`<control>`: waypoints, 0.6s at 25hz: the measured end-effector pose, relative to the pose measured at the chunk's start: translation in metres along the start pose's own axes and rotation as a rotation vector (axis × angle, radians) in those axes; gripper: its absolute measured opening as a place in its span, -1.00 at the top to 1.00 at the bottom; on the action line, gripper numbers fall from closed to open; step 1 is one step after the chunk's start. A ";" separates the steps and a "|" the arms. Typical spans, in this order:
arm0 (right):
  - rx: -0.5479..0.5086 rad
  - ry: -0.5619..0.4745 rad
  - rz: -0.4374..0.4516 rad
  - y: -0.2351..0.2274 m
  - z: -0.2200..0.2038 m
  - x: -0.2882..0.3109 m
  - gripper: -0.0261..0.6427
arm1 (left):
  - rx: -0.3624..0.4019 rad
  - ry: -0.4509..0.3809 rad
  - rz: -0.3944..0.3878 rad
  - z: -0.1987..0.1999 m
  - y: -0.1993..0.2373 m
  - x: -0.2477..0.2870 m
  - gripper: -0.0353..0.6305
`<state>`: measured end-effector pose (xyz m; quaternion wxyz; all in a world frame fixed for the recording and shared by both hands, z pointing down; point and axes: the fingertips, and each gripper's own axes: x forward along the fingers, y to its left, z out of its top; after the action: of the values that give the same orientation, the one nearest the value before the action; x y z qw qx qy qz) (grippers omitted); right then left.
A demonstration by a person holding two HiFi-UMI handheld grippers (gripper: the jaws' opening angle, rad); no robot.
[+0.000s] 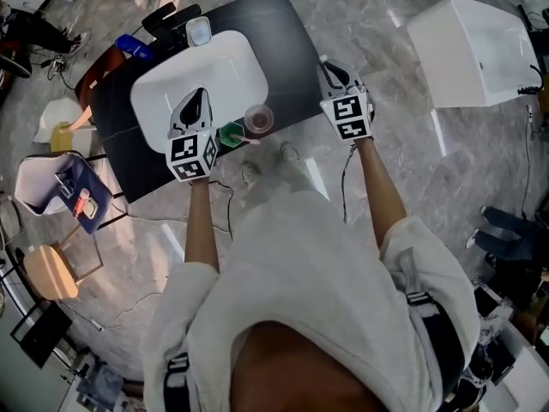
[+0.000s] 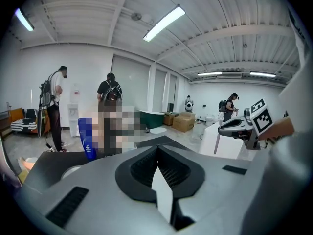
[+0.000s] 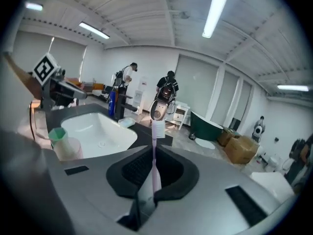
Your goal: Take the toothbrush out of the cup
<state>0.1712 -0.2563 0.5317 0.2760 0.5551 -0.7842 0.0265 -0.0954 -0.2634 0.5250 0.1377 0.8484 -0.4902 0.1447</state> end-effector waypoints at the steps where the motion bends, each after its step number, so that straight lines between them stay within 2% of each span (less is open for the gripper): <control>1: -0.054 0.025 0.001 0.002 -0.002 0.007 0.82 | -0.002 0.001 0.003 -0.001 0.002 0.000 0.82; 4: -0.244 0.093 -0.001 0.011 -0.008 0.030 0.82 | -0.009 0.003 0.016 -0.002 0.009 0.000 0.82; 7: -0.496 0.166 -0.002 0.020 -0.017 0.052 0.82 | -0.012 0.005 0.025 -0.003 0.013 -0.001 0.82; 10: -0.703 0.222 0.033 0.033 -0.026 0.074 0.82 | -0.018 0.008 0.036 -0.005 0.018 -0.002 0.82; 12: -0.785 0.244 0.067 0.042 -0.032 0.088 0.82 | -0.020 0.013 0.044 -0.006 0.022 -0.003 0.82; 15: -0.842 0.273 0.127 0.053 -0.043 0.108 0.82 | -0.025 0.020 0.059 -0.008 0.028 -0.005 0.82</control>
<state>0.1166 -0.3137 0.6324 0.5766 0.3367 -0.7156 -0.2053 -0.1228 -0.2698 0.5335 0.1486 0.8303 -0.5155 0.1509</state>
